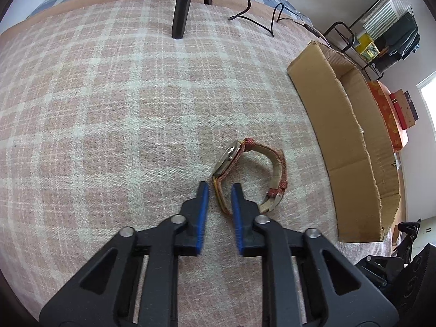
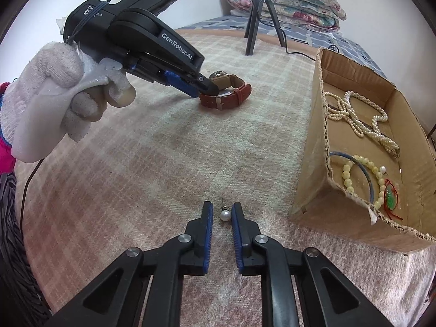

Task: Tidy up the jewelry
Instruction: 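Close the left tool on the watch strap while the right tool grasps the second pearl earring, then lift and carry the watch with the left tool while the right tool carries the pearl to the box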

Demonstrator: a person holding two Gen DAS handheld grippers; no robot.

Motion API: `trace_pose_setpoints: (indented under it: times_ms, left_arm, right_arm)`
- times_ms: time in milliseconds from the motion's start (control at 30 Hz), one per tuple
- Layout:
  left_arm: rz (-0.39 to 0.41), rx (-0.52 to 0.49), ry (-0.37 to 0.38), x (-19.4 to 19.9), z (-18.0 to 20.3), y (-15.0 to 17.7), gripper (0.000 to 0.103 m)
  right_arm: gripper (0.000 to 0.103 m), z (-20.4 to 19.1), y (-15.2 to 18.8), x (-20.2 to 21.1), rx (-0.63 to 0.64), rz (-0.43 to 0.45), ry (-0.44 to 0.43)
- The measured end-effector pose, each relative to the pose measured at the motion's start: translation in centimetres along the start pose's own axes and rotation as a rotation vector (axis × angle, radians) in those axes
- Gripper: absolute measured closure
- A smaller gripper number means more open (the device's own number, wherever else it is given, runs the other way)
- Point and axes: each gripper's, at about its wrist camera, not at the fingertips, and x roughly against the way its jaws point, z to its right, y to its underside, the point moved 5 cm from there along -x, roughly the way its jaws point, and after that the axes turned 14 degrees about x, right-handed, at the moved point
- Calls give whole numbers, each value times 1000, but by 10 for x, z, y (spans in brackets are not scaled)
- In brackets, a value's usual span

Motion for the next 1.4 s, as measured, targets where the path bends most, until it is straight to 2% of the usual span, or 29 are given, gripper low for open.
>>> trace_pose_setpoints:
  times_ms: [233, 467, 767, 1067, 1400]
  left_arm:
    - [19, 5, 3, 4, -4, -1, 100]
    - [39, 11, 9, 17, -6, -1, 101]
    - [74, 29, 58, 41, -3, -5, 101]
    - [113, 10, 115, 70, 17, -7, 101]
    - [146, -18, 151, 83, 45, -11, 101]
  right_arm:
    - [97, -3, -3, 3, 4, 2, -1]
    - [97, -3, -7, 17, -19, 37, -1]
    - [97, -2, -12, 38, -32, 83, 14]
    - [97, 9, -19, 69, -61, 166, 41]
    - [97, 40, -22, 100, -125, 239, 100]
